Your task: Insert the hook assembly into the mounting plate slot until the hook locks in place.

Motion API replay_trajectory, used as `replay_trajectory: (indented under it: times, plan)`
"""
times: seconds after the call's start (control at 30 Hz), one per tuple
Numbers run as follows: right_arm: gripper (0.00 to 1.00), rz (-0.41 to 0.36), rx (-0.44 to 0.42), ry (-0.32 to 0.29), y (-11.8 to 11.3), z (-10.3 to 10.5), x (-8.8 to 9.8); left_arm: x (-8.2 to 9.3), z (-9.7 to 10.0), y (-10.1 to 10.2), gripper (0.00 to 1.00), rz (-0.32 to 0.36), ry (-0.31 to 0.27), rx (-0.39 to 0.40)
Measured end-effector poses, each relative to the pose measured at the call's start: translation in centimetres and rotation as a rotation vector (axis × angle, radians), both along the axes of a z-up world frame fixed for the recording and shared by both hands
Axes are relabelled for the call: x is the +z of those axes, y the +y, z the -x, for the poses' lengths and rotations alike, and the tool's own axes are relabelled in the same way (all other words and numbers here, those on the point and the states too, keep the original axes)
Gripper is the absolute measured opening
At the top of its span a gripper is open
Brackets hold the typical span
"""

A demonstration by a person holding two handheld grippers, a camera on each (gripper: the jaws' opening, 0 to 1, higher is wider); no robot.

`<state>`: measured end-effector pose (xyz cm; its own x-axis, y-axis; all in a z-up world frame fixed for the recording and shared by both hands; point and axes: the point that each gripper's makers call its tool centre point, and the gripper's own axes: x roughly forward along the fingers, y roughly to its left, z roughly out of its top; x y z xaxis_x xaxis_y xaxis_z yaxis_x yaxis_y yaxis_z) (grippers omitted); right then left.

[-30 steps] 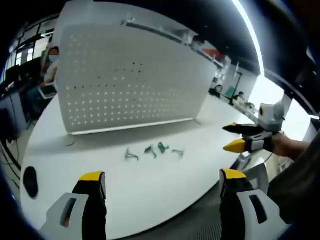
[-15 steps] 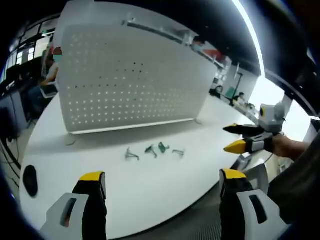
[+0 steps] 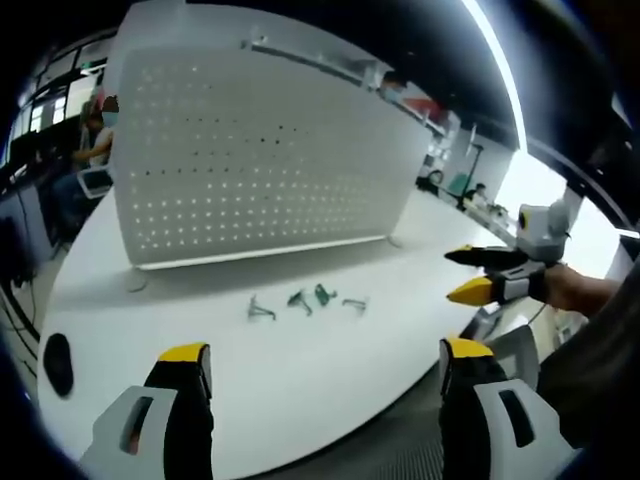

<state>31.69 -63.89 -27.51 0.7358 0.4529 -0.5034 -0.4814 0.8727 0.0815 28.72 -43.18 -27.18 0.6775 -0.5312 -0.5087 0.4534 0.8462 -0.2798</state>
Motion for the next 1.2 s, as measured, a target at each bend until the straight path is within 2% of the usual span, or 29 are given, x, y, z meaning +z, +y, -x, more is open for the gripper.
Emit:
replay_trajectory:
  times: [0.23, 0.67, 0.93, 1.2]
  plan:
    - [0.87, 0.001, -0.007, 0.0, -0.4, -0.1, 0.0, -0.8, -0.7, -0.3, 0.96, 0.005, 0.005, -0.021]
    - [0.87, 0.006, -0.005, 0.019, -0.5, -0.2, -0.6, -2.7, -2.9, -0.5, 0.96, -0.039, 0.013, -0.069]
    - [0.87, 0.006, -0.013, 0.032, -0.9, -0.5, -1.0, -4.7, -4.9, -1.3, 0.93, -0.052, 0.025, -0.114]
    - [0.87, 0.006, -0.019, 0.052, -1.1, -0.7, -1.7, -6.6, -6.5, -1.4, 0.88, -0.034, 0.041, -0.118]
